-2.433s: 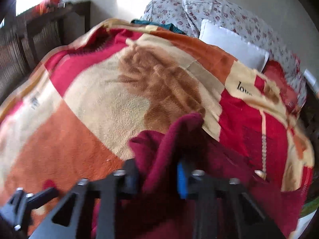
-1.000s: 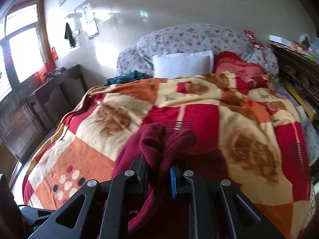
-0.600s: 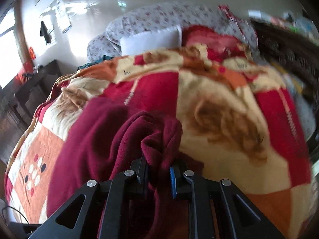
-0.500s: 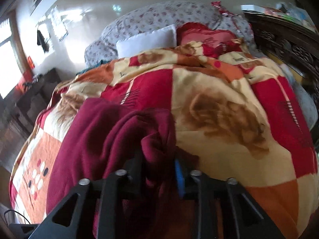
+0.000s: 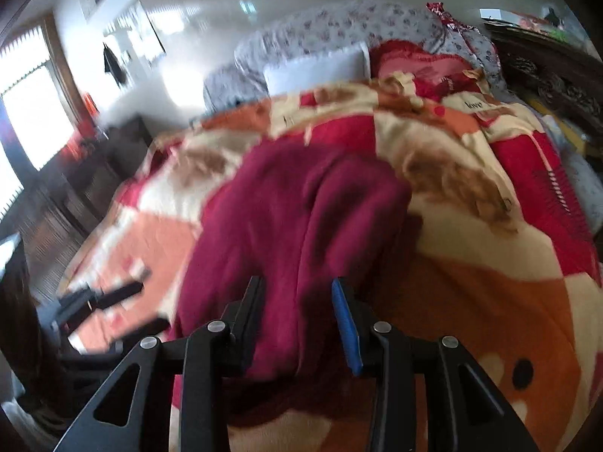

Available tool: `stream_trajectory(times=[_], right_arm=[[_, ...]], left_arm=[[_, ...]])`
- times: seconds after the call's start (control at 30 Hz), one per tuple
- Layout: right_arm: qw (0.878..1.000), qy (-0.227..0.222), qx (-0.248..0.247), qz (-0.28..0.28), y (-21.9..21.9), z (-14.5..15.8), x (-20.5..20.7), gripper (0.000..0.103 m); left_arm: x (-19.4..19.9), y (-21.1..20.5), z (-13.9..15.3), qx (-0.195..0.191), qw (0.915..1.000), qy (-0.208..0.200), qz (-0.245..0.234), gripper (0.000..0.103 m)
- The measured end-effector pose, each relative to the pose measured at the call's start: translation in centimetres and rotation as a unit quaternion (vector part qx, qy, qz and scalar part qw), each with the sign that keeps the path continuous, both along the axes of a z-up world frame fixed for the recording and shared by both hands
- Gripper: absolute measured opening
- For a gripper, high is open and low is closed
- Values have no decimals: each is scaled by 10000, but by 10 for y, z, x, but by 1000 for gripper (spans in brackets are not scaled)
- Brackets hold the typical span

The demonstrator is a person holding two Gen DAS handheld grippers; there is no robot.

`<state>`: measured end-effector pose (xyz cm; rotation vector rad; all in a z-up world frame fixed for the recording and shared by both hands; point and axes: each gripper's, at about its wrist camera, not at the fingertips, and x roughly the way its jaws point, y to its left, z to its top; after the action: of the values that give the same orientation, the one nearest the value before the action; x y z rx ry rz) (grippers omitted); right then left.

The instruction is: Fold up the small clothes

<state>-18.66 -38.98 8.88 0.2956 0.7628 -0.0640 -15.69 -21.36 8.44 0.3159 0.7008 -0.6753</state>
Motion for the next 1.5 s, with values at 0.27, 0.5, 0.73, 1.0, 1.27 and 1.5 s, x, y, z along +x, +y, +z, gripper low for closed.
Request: stream_trajectory(times=[0.27,0.5,0.73,1.0,1.27,1.5], right_arm=[[9943,91,-1063,8,17,-15,-18,17],[9968,222,-707,-312,-1,-34,-19,19],[9956,-254,-646,-624,-5,8,-28,27],[9913,309,-494,-1178,-43,-14,47,30],[9862,406,-922,-1317,-61,-28,94,31],[9897,91,-657,-1269,-50,-1,51,33]], left_arm=[[-3,-7,-19,113,9999,89,-30,55],[-3,-4,-36,190,9995,216,-111,61],[-8,4,-10,24,10000,3,-31,61],[10,-20,-7,9,9997,-26,228,63],[26,-31,-19,-41,9996,90,246,73],[30,-31,-21,-46,9996,128,258,77]])
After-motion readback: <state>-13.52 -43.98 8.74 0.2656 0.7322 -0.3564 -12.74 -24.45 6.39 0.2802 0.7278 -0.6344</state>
